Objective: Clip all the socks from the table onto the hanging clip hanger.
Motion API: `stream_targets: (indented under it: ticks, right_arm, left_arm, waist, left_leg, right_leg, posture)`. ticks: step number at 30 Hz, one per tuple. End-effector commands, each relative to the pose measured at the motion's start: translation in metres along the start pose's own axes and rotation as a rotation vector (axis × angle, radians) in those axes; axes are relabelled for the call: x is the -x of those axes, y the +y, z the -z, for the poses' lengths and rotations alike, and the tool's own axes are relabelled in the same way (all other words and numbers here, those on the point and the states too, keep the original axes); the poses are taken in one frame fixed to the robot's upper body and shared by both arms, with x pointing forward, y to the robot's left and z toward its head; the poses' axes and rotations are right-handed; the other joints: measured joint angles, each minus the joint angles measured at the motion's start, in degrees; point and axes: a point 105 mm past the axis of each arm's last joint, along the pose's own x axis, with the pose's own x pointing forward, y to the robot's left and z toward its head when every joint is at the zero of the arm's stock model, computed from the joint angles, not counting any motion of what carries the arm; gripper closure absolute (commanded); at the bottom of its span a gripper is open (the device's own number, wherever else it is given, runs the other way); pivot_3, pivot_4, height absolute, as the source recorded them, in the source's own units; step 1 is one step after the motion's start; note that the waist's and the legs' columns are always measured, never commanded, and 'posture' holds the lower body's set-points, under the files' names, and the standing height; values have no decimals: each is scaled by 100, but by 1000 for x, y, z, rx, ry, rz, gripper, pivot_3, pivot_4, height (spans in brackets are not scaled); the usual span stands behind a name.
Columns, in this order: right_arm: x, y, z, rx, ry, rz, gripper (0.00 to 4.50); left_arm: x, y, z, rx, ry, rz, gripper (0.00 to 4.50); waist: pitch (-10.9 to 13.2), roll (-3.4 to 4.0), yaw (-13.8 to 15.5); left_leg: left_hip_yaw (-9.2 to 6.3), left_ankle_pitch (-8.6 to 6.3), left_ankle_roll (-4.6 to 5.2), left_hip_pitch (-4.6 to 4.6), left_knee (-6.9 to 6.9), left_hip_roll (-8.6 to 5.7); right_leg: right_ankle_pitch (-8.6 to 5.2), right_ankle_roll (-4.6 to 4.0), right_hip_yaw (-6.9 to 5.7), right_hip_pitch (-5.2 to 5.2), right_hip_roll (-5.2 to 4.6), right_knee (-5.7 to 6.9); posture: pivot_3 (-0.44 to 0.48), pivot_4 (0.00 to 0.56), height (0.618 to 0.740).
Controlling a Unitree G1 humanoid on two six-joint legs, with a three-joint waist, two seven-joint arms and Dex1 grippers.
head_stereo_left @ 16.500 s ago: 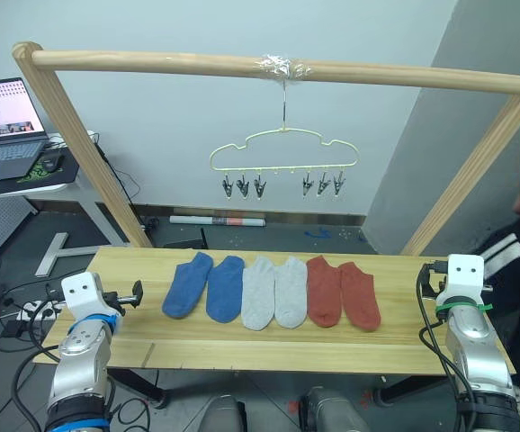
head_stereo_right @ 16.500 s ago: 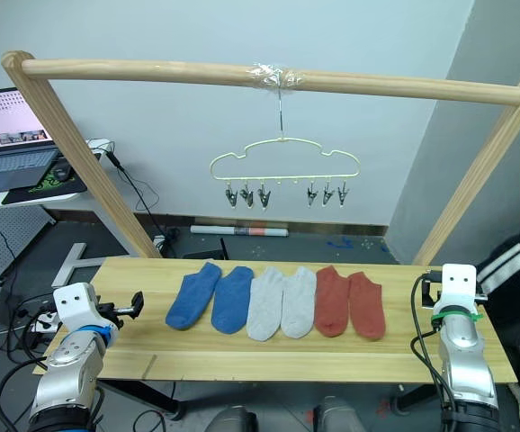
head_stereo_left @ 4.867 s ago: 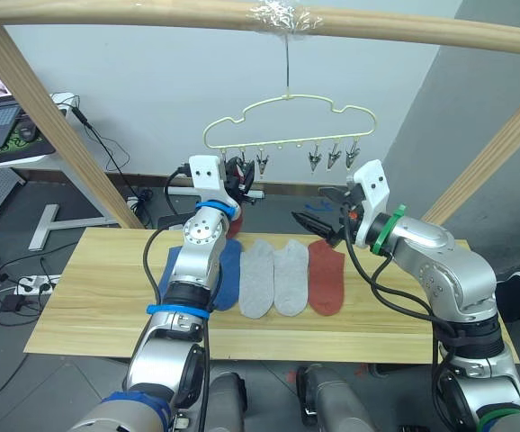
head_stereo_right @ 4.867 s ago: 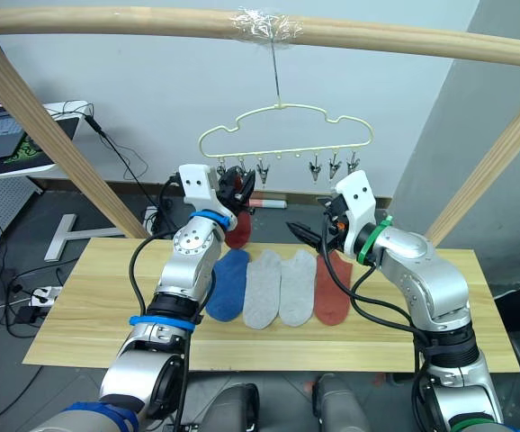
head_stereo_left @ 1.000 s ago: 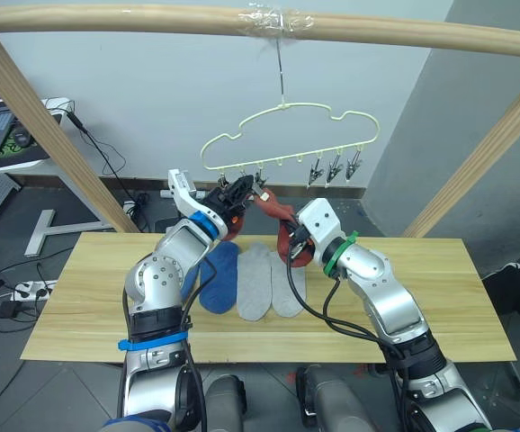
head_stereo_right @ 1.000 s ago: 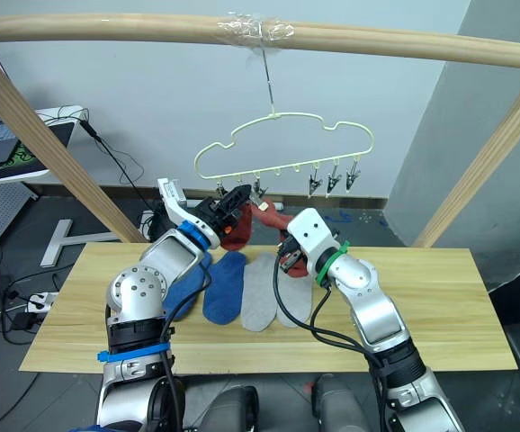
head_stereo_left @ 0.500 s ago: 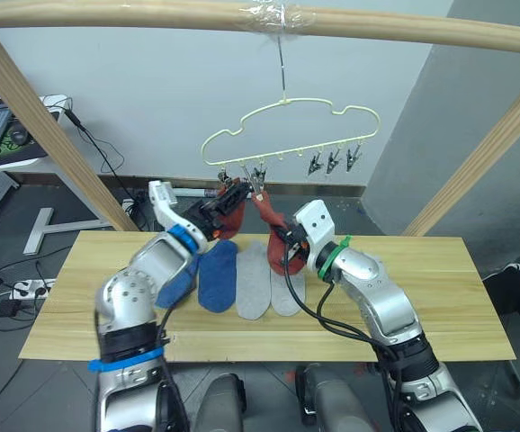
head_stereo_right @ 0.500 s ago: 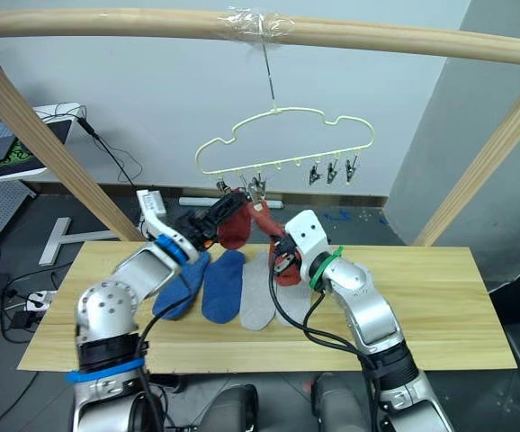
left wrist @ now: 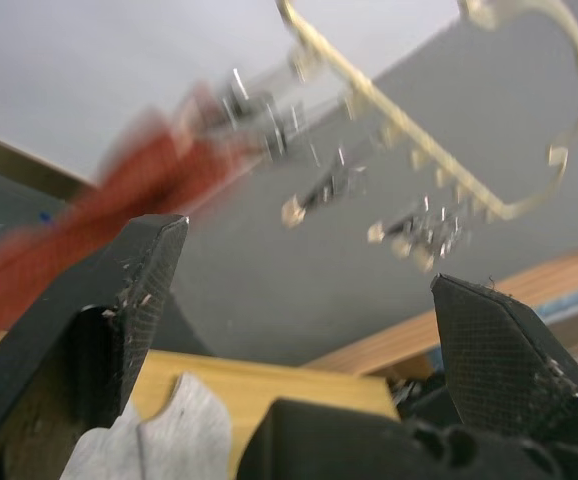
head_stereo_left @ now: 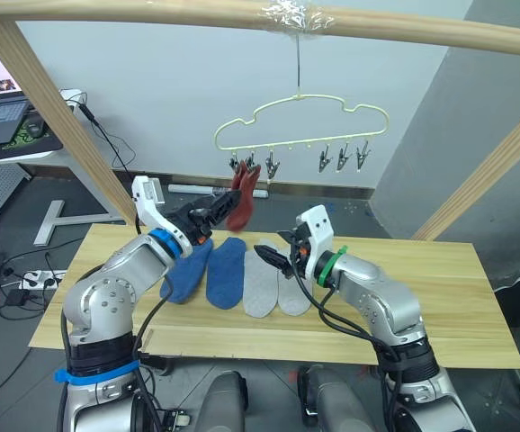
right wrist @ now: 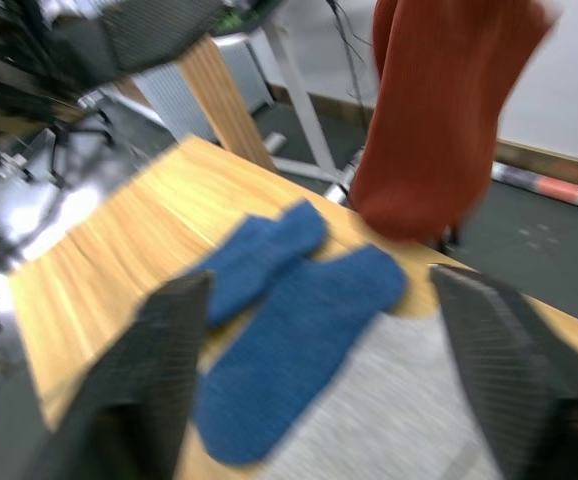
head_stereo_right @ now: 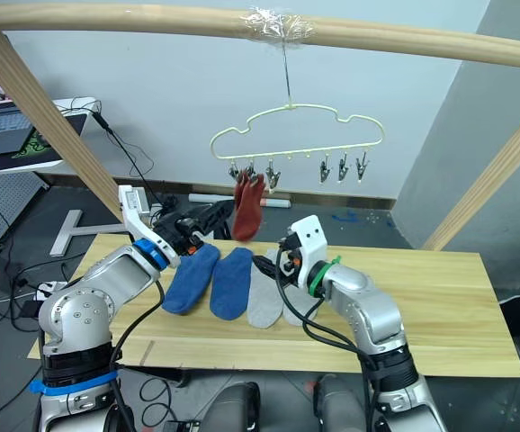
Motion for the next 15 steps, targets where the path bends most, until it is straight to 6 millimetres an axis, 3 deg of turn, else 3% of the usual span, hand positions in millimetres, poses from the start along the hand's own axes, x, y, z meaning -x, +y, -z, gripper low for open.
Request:
stream_targets:
  ticks: [1,4,7,13,15]
  right_arm:
    - [10,-1,-13,58,-60,5,12]
    - [20,-6,-20,125,-83,0,12]
    - [31,-14,-31,160,-117,16,0]
    - [49,-26,-48,231,-152,49,0]
    - [54,-29,-54,250,-169,64,0]
  left_arm:
    - [-9,-17,2,-204,-15,34,0]
    - [-20,-30,13,-339,-18,84,0]
    - [-34,-34,11,-367,-80,86,609]
    - [-59,-36,16,-472,-116,58,2472]
    - [-67,-31,19,-478,-123,31,2472]
  waist:
    - [0,0,0]
    - [0,1,3]
    - [0,0,1]
    - [0,0,-12]
    - [0,0,-14]
  left_leg:
    - [0,0,0,0,0,-4]
    - [6,0,0,-1,-2,-6]
    - [9,0,0,-6,-1,-2]
    - [13,0,0,-8,3,-9]
    - [14,0,0,-8,3,-8]
  right_leg:
    - [0,0,-1,0,4,1]
    - [0,-1,-1,-1,13,2]
    - [0,-1,0,-6,12,1]
    - [0,0,-1,-6,17,1]
    - [0,0,0,-6,17,1]
  posture:
    - [28,207,740]
    - [7,208,740]
    - [-3,209,740]
    - [-37,208,740]
    - [-54,209,740]
